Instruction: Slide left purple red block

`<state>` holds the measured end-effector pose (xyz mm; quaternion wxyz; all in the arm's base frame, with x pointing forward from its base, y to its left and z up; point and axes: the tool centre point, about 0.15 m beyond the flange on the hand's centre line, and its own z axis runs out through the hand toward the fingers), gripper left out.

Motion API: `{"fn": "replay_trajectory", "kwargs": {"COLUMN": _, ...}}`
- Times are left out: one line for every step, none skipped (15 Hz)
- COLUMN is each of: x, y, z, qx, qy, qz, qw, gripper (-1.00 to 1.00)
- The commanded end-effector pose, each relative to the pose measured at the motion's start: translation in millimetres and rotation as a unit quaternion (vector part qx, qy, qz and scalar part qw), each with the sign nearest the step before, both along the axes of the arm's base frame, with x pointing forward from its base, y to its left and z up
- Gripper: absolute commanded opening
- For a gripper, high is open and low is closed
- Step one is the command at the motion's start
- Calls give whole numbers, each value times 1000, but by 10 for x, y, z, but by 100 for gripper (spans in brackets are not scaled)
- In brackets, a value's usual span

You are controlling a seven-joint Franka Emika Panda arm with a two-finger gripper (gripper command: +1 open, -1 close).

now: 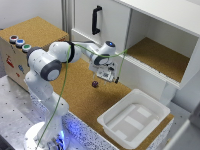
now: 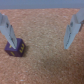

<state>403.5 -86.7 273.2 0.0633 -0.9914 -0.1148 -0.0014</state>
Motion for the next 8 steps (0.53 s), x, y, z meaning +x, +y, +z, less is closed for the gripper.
{"fn": "replay_trajectory", "kwargs": {"x": 124, "y": -9, "z": -493, "qx": 1, "qy": -23, "qz": -33, "qw": 999, "gripper": -100}}
{"fn": "replay_trajectory", "kwargs": {"x": 156, "y": 14, "z": -551, "qx": 5, "qy": -17, "qz": -28, "qw": 999, "gripper": -100}}
{"fn": "replay_trajectory", "kwargs": {"x": 169, "y": 15, "z": -599, "qx": 9, "qy": -18, "qz": -35, "qw": 999, "gripper": -100}}
{"fn": "replay_trajectory", "kwargs": {"x": 179, "y": 26, "z": -650, "qx": 7, "qy": -17, "qz": -40, "qw": 999, "gripper": -100}}
{"fn": "replay_trajectory", "kwargs": {"x": 198, "y": 43, "z": -680, "qx": 8, "qy": -17, "qz": -44, "qw": 999, "gripper": -100}}
{"fn": "replay_trajectory", "kwargs": {"x": 221, "y": 76, "z": -700, "qx": 10, "qy": -16, "qz": -45, "qw": 999, "gripper": -100}}
{"fn": "replay_trajectory", "kwargs": {"x": 244, "y": 130, "z": -697, "qx": 7, "qy": -20, "qz": -41, "qw": 999, "gripper": -100}}
{"fn": "replay_trajectory", "kwargs": {"x": 259, "y": 180, "z": -687, "qx": 1, "qy": -25, "qz": -42, "qw": 999, "gripper": -100}}
